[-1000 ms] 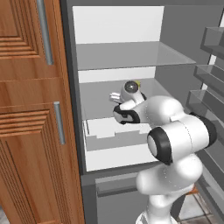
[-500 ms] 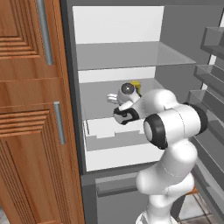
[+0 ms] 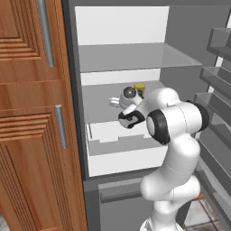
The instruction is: Move the mustard and eggplant from the second highest shelf to the top shelf to make space. Then, place the pitcher from the counter on the cleared second highest shelf.
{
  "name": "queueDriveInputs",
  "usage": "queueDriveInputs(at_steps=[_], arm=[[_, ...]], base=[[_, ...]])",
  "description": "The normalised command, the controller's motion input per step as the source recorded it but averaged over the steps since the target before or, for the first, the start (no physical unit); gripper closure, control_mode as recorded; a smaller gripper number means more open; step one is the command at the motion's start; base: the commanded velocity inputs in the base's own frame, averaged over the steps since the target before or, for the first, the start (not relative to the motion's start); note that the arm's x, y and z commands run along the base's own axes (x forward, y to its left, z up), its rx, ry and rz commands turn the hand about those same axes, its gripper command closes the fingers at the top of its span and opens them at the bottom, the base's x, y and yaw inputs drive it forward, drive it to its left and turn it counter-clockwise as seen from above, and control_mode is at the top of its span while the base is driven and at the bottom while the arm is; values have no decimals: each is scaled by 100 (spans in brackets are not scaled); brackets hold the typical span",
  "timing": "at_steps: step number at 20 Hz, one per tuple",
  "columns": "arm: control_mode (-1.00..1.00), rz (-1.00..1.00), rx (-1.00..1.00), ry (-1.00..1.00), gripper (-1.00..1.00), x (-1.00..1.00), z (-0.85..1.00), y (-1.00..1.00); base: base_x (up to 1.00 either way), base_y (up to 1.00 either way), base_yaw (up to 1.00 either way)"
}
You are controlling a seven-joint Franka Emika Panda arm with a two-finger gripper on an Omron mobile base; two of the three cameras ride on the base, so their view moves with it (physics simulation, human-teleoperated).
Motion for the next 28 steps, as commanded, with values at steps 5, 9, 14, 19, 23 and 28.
queueDriveInputs(at_steps=[5,9,14,19,23,28], arm=[[-100,0,0,0,-100,20,-13,0],[-100,0,0,0,-100,20,-13,0],[-100,0,0,0,100,17,-12,0],[-100,0,0,0,100,3,-10,0],[-100,0,0,0,100,-3,-1,0],[-100,0,0,-3,100,-23,0,0]], base=[[0,0,0],[0,0,0],[0,0,0],[0,0,0],[0,0,0],[0,0,0]])
